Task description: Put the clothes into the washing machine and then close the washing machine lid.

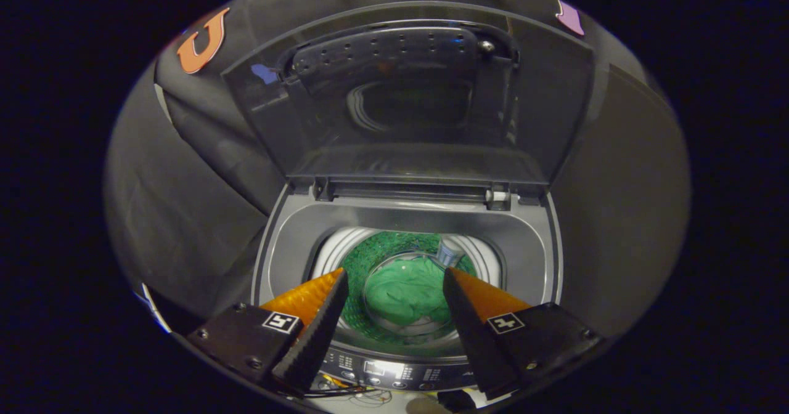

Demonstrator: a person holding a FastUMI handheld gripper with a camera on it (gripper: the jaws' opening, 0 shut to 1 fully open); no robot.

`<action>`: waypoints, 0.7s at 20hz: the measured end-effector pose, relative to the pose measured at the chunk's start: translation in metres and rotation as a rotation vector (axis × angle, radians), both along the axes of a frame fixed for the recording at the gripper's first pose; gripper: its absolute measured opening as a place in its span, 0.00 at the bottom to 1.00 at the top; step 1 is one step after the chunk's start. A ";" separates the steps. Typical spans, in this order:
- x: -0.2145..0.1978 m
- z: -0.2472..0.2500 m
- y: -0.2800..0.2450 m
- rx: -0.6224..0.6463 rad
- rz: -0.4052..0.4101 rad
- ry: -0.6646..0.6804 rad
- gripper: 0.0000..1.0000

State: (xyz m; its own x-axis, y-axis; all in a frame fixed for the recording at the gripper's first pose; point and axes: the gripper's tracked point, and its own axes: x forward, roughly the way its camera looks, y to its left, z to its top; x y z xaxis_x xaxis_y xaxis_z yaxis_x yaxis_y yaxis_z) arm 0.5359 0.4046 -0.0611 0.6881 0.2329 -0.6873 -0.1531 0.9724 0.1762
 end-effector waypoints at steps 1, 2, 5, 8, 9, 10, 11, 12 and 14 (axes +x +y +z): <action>-0.001 0.001 -0.002 -0.005 -0.005 0.000 0.96; -0.002 0.001 -0.004 -0.007 -0.008 0.000 0.96; -0.002 0.006 -0.008 -0.005 -0.011 -0.016 0.96; -0.003 0.022 -0.015 -0.004 -0.015 -0.060 0.96; -0.002 0.029 -0.019 -0.007 -0.018 -0.077 0.96; -0.002 0.038 -0.021 -0.003 -0.018 -0.098 0.96; -0.003 0.048 -0.024 0.000 -0.021 -0.121 0.96; -0.001 0.061 -0.028 0.006 -0.031 -0.148 0.96; 0.005 0.083 -0.033 0.029 -0.042 -0.189 0.96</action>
State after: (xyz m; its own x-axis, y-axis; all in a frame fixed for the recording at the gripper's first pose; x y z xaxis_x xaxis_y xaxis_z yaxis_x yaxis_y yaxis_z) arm 0.5404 0.3720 0.0214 0.8140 0.2191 -0.5379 -0.1453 0.9735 0.1765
